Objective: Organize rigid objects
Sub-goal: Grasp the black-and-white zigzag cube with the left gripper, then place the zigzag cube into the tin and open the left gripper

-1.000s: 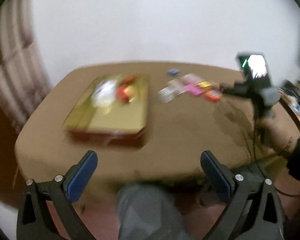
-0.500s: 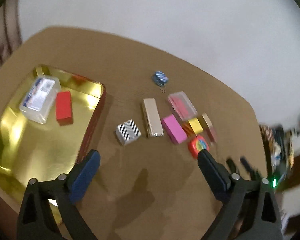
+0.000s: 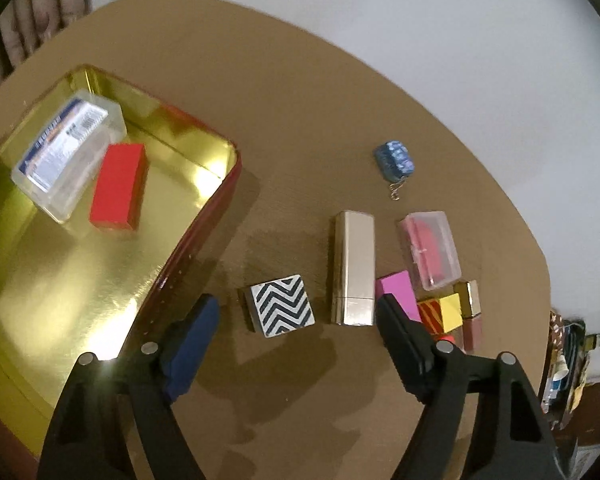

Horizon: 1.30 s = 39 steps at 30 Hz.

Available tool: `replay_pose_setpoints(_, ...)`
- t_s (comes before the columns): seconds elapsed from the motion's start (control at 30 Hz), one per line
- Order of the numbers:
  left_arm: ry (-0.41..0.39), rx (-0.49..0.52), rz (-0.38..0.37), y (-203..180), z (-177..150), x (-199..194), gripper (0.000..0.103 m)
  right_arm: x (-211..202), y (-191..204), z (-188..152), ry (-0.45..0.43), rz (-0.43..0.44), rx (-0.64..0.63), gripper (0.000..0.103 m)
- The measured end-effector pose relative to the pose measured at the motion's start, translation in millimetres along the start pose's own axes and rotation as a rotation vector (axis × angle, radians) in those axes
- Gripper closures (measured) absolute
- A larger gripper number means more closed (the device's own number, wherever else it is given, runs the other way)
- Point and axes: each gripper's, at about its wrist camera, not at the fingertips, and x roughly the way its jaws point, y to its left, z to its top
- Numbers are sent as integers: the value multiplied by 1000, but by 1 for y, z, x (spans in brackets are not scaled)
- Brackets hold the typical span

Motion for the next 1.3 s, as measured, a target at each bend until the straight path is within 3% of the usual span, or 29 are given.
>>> replay_pose_setpoints(0.13,-3,7,6,0,5,6,33,-1,-2,-1,-5,7,3,37)
replay_pose_setpoints(0.3,38,-16,9,3,5,11,47,3,0,-1,-7,10,4,37)
replay_pose_setpoints(0.43,51,-12,35,1,8,15,51,1,-1,-1,-6,9,5,37)
replay_pose_setpoints(0.6,94,-30,40,8,16,30,72,0,-2,-1,-6,10,7,37)
replay_pose_setpoints(0.83,70,78,62,-6,4,15,73,-1,-4,-1,-6,11,18,37)
replay_pose_setpoints(0.93,29,151,49,-10,-4,-19,73,0,-4,-1,-4,11,22,37)
replay_pose_setpoints(1.03,-18,211,58,7,-1,-62,72,1,-3,-1,1,9,22,37)
replay_pose_setpoints(1.1,-32,223,105,32,11,-82,72,2,-3,-1,6,5,22,35)
replay_pose_setpoints(1.23,-51,227,244,93,33,-93,72,3,1,-1,8,-6,12,27)
replay_pose_setpoints(1.3,-23,248,272,115,38,-84,72,3,1,-2,10,-9,10,26)
